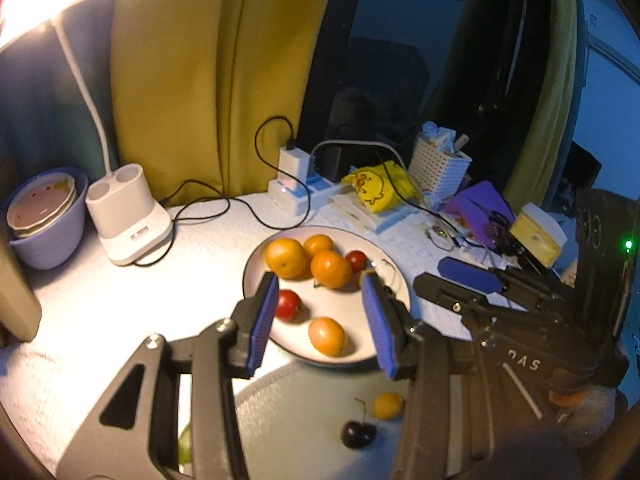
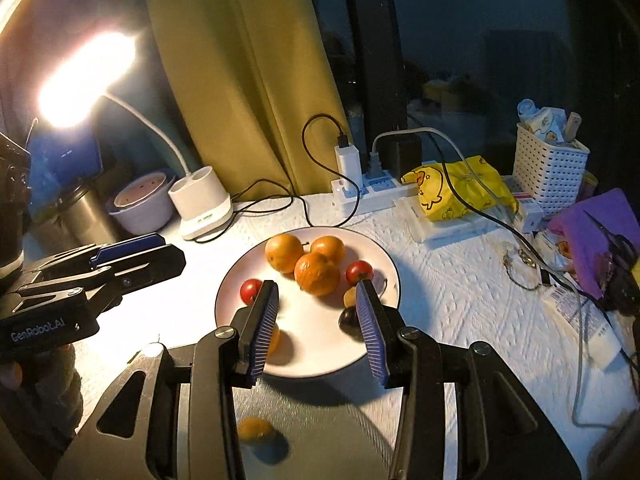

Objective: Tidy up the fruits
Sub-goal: 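Move both open tools back over the board, then grasp a dark cherry with the left tool while the right tool grasps a small brown fruit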

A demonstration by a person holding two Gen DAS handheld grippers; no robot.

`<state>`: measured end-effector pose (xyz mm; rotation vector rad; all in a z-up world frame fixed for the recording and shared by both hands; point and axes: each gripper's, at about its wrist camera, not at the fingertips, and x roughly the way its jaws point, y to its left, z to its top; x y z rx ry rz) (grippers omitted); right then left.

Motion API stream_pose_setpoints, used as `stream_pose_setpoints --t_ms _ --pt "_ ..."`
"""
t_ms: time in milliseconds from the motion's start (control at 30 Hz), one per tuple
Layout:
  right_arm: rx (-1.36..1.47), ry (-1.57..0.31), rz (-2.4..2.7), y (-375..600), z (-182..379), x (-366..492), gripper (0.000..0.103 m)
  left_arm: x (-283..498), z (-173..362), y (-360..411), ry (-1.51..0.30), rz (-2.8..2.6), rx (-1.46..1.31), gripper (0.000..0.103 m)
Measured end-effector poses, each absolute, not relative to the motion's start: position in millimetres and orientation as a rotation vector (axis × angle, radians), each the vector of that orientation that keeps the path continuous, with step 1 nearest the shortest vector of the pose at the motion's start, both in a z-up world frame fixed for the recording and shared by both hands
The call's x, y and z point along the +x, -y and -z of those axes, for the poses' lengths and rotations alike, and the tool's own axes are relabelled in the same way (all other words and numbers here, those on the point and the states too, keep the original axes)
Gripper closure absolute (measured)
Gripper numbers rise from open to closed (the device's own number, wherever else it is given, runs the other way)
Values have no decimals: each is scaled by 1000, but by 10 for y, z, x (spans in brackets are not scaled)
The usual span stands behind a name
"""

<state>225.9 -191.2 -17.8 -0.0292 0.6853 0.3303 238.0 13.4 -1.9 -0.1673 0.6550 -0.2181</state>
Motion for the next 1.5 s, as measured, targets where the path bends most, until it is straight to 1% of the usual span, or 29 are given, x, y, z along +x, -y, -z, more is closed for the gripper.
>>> stream_pose_setpoints --t_ms 167,567,1267,1400,1433,1467,1500 --pt "-34 -699 -335 1952 218 2098 60 2203 85 -91 -665 221 -166 58" --pt "-36 -753 -353 2020 436 1804 60 1927 457 25 -757 220 -186 58" --pt "-12 -801 -355 2110 630 1653 60 1882 899 316 -887 237 -86 58" --pt "-22 -812 -369 2054 652 1662 60 1886 938 307 -890 243 -90 59" --pt "-27 -816 -374 2032 662 1664 60 1890 940 299 -890 244 -93 64" --pt "-31 -818 -378 2016 671 1666 60 1890 938 284 -887 252 -100 65" --pt "-36 -823 -383 1989 682 1668 60 1888 931 278 -883 258 -101 68"
